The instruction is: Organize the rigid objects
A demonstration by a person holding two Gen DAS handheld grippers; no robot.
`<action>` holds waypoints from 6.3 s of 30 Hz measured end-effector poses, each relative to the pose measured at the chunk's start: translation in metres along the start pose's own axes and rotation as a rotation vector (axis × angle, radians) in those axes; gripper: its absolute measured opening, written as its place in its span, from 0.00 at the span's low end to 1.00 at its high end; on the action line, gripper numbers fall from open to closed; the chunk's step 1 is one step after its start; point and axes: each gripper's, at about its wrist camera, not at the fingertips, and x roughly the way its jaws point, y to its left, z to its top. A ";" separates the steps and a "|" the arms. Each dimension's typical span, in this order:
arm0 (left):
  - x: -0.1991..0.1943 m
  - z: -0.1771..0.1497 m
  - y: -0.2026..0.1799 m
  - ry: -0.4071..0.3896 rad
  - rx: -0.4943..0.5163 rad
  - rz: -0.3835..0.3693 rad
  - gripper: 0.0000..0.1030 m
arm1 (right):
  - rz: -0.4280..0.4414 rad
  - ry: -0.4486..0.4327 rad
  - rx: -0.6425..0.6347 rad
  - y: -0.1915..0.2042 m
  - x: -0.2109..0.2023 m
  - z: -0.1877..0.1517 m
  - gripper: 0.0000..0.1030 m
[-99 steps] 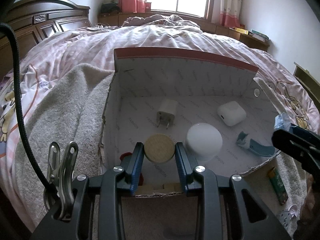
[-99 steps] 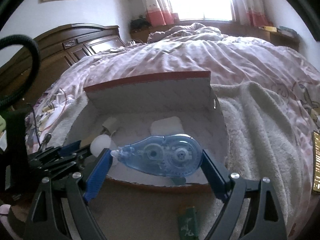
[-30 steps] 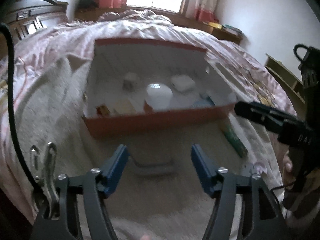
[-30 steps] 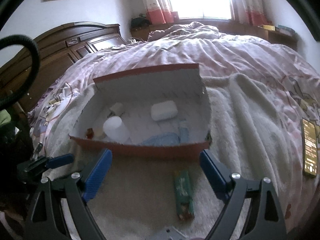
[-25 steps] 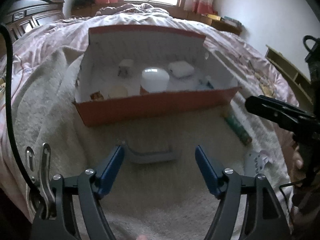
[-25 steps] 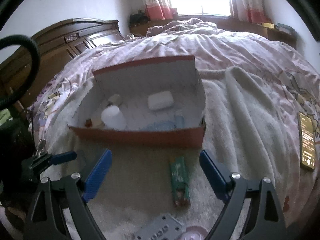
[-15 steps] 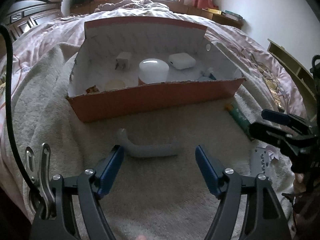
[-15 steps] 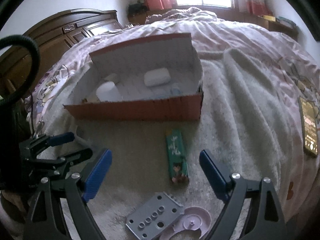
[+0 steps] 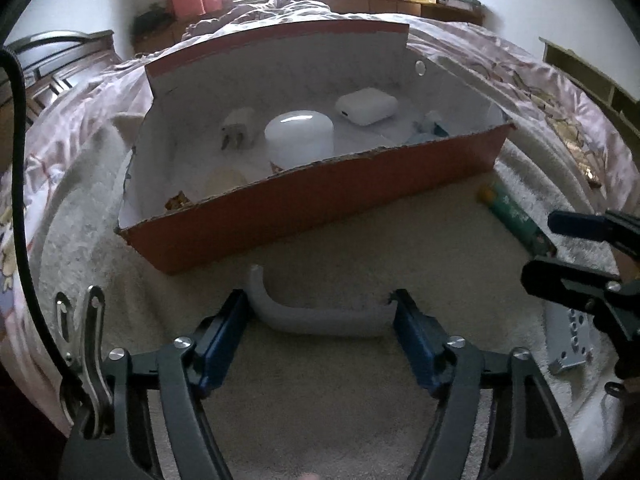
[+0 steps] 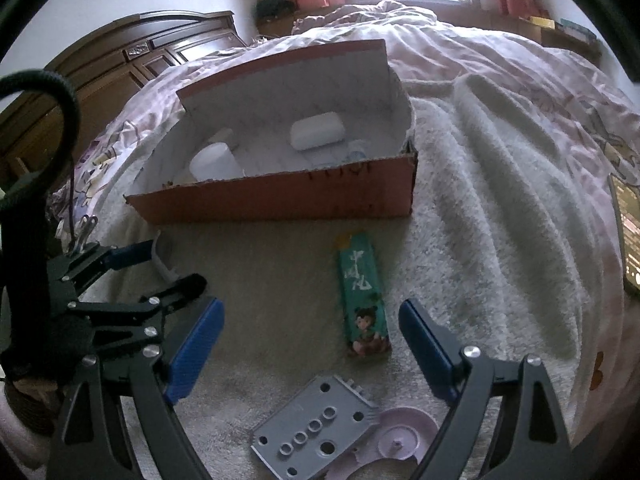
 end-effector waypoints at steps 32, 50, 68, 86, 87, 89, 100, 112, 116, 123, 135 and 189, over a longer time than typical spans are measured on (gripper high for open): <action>-0.014 -0.018 0.035 -0.021 -0.179 -0.075 0.70 | 0.071 0.066 -0.149 0.029 0.018 0.003 0.40; -0.016 -0.021 0.045 -0.023 -0.220 -0.061 0.70 | 0.103 0.110 -0.299 0.061 0.026 -0.001 0.43; -0.015 -0.022 0.045 -0.021 -0.219 -0.061 0.70 | -0.019 0.071 -0.358 0.038 0.042 0.027 0.99; -0.013 -0.022 0.043 -0.019 -0.211 -0.054 0.70 | -0.007 0.103 -0.312 0.043 0.057 0.023 0.90; -0.013 -0.021 0.043 -0.019 -0.209 -0.052 0.70 | -0.017 0.095 -0.294 0.041 0.055 0.025 0.86; -0.012 -0.021 0.042 -0.018 -0.203 -0.046 0.70 | -0.009 0.091 -0.267 0.036 0.052 0.026 0.82; -0.012 -0.021 0.041 -0.023 -0.198 -0.040 0.70 | 0.065 0.062 -0.110 0.024 0.037 0.020 0.82; -0.023 -0.016 0.045 -0.058 -0.207 -0.022 0.70 | 0.095 0.048 -0.082 0.021 0.031 0.012 0.82; -0.028 -0.014 0.045 -0.071 -0.207 -0.023 0.70 | 0.100 0.038 -0.072 0.020 0.028 0.012 0.82; -0.042 -0.003 0.045 -0.122 -0.196 -0.016 0.70 | 0.103 -0.009 -0.067 0.019 0.015 0.011 0.82; -0.054 0.034 0.052 -0.208 -0.191 0.019 0.70 | 0.098 -0.070 -0.093 0.024 0.001 0.013 0.82; 0.010 0.067 0.068 -0.149 -0.233 0.119 0.70 | -0.007 -0.128 -0.001 -0.001 0.033 0.093 0.82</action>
